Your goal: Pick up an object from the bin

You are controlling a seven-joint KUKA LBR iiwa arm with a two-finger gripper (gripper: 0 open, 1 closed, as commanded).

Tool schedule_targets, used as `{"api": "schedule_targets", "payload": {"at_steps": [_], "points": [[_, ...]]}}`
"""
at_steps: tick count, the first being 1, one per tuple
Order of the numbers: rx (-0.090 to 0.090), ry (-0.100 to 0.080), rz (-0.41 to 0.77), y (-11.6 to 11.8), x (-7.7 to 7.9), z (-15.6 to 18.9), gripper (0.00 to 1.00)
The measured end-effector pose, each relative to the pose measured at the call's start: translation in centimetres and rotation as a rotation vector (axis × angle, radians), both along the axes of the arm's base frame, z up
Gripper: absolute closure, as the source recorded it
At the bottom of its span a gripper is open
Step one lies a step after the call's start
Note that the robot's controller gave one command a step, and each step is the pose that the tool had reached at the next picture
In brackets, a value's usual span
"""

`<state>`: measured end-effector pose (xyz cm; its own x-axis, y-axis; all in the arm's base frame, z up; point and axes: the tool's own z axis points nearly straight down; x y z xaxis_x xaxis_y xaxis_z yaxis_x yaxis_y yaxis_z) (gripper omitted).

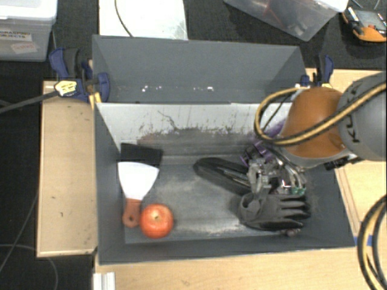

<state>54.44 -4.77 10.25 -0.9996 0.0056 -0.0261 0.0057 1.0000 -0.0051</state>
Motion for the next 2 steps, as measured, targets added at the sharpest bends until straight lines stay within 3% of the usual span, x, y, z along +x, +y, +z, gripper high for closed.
{"api": "schedule_targets", "payload": {"at_steps": [1,2], "points": [[0.007,-0.001,-0.052,-4.95,-2.11,2.22,0.00],[0.009,0.001,-0.052,-4.75,-2.17,2.10,1.00]]}}
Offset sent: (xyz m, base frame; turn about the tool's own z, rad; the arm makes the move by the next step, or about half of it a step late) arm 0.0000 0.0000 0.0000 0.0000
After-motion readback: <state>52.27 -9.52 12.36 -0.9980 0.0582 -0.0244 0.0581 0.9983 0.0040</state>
